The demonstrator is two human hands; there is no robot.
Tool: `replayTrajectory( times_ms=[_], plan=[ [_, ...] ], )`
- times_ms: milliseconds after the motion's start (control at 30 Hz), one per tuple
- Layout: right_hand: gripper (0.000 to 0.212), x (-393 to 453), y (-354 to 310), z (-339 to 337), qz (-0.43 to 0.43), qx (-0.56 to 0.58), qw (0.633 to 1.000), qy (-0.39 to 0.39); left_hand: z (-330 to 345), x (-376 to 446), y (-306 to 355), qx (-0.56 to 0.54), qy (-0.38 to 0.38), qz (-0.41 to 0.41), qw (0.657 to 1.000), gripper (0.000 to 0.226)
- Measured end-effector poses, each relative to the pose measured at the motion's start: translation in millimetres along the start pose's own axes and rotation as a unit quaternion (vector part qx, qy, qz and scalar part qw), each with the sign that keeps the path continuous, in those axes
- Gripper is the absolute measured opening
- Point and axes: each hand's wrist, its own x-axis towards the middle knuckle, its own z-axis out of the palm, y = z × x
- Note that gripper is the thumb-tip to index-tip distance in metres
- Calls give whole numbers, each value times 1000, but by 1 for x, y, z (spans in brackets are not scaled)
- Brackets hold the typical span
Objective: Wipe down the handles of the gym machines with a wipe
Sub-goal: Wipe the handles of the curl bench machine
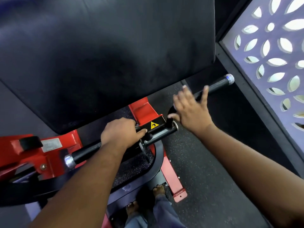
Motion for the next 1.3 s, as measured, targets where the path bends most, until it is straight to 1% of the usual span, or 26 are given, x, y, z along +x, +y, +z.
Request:
replayTrajectory(
  times_ms=[67,100,133,167,233,267,300,367,433,533,567,633,700,733,767,833,900,933,967,1000,1067,1100,1133,1200,1267,1300],
  plan=[
    [82,2,5,-6,46,46,998,4,-1,0,0,-4,0,-3,1000,54],
    [85,-1,1,-8,44,50,998,0,-1,0,0,-6,0,-3,1000,54],
    [86,-5,-8,-9,22,44,999,-16,-1,0,0,-7,1,-4,1000,55],
    [85,-10,-18,-8,-21,29,999,-33,0,0,0,-8,2,-4,1000,55],
    [77,-15,-29,-5,-115,-19,992,-53,1,1,0,-9,3,-3,1000,55],
    [72,-12,-27,-6,-139,-31,989,-45,1,0,0,-9,4,-4,1000,55],
    [66,-6,-21,-9,-139,-34,989,-32,1,0,0,-10,5,-7,1000,55],
    [54,7,-3,-14,-91,-20,996,-1,1,0,0,-12,6,-10,1000,54],
    [51,13,15,-16,-38,2,999,35,1,0,-1,-15,8,-10,1000,54],
    [51,8,32,-14,-27,28,997,63,0,0,0,-19,8,-6,1000,54],
    [54,4,35,-13,-6,39,997,63,0,0,0,-19,5,-7,1000,53],
    [63,-4,45,-11,91,80,992,36,-1,-1,0,-19,2,-10,1000,53],
    [69,-8,55,-10,197,128,972,5,-1,-1,0,-18,-1,-11,1000,54],
    [74,-9,55,-12,219,129,967,-2,-1,-1,1,-16,-2,-12,1000,54],
    [82,-7,50,-15,209,117,971,-11,-2,-1,1,-14,-5,-11,1000,54],
    [103,-2,30,-19,122,84,988,-36,-3,-1,1,-13,-7,-10,1000,54],
    [112,2,20,-15,44,80,995,-35,-4,-1,1,-11,-9,-9,1000,54],
    [111,2,27,-12,28,78,996,-32,-5,-1,1,-10,-11,-8,1000,54],
    [108,2,39,-8,35,79,996,-34,-5,-1,1,-9,-12,-8,1000,54],
    [104,0,54,-2,67,85,994,-30,-4,-1,2,-9,-12,-9,1000,54],
    [100,-6,76,5,168,124,977,-35,-4,-1,2,-6,-9,-8,1000,54],
    [102,-7,75,4,198,136,970,-43,-5,-1,2,-4,-10,-8,1000,54],
    [106,-7,67,1,195,135,971,-42,-5,-2,2,-4,-11,-7,1000,54],
    [111,-9,39,-2,113,124,985,-43,-5,-2,2,-9,-13,-10,1000,54],
    [109,-9,31,0,43,121,992,-19,-6,-3,2,-13,-15,-15,1000,54],
    [107,-7,38,1,47,124,991,-11,-6,-3,2,-13,-15,-17,1000,53]
  ],
)
